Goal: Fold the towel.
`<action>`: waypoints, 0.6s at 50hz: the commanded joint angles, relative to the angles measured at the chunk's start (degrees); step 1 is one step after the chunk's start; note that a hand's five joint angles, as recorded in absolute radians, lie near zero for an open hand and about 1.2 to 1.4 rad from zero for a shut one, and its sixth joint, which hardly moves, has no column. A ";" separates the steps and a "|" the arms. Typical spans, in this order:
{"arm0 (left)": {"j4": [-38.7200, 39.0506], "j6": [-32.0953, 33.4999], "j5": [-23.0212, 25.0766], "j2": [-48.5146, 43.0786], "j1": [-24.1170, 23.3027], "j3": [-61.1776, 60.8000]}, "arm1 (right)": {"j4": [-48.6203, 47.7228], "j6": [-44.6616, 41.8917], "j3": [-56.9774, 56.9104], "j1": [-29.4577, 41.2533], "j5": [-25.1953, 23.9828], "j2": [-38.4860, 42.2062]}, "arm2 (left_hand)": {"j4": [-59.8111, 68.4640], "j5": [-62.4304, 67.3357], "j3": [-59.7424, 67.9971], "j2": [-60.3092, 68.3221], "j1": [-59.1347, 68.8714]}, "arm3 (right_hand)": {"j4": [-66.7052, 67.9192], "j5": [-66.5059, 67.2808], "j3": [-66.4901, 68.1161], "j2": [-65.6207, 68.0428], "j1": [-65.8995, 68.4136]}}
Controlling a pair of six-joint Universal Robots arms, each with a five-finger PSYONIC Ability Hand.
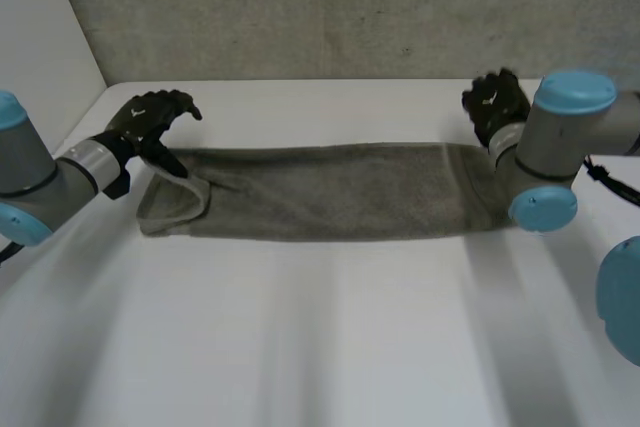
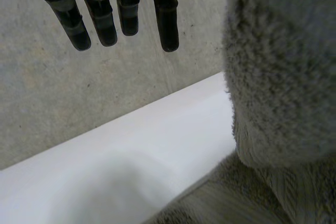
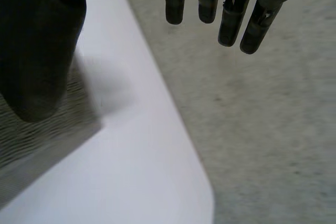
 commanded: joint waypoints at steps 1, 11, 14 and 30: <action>-4.71 2.45 -0.08 4.89 0.42 -0.26 | 1.08 3.51 1.27 1.29 0.65 -8.96 | -4.77 -2.91 -4.73 -4.26 -4.76 | -4.97 -3.46 -4.47 -4.17 -3.66; -8.14 3.32 -0.08 12.89 2.17 -4.04 | 8.65 9.50 10.42 0.94 -1.19 -21.11 | -4.44 -2.58 -4.39 -3.93 -4.43 | -4.97 -3.46 -4.47 -4.17 -3.66; -5.51 5.51 -0.43 11.23 4.62 -3.08 | 9.00 9.94 16.36 0.59 -3.73 -25.31 | -3.60 -1.74 -3.56 -3.09 -3.59 | -4.97 -3.46 -4.47 -4.17 -3.66; -4.09 18.27 -6.41 1.29 5.52 2.73 | 8.74 9.94 34.85 0.50 -8.14 -33.41 | -4.27 -2.41 -4.22 -3.76 -4.26 | -4.97 -3.46 -4.47 -4.17 -3.66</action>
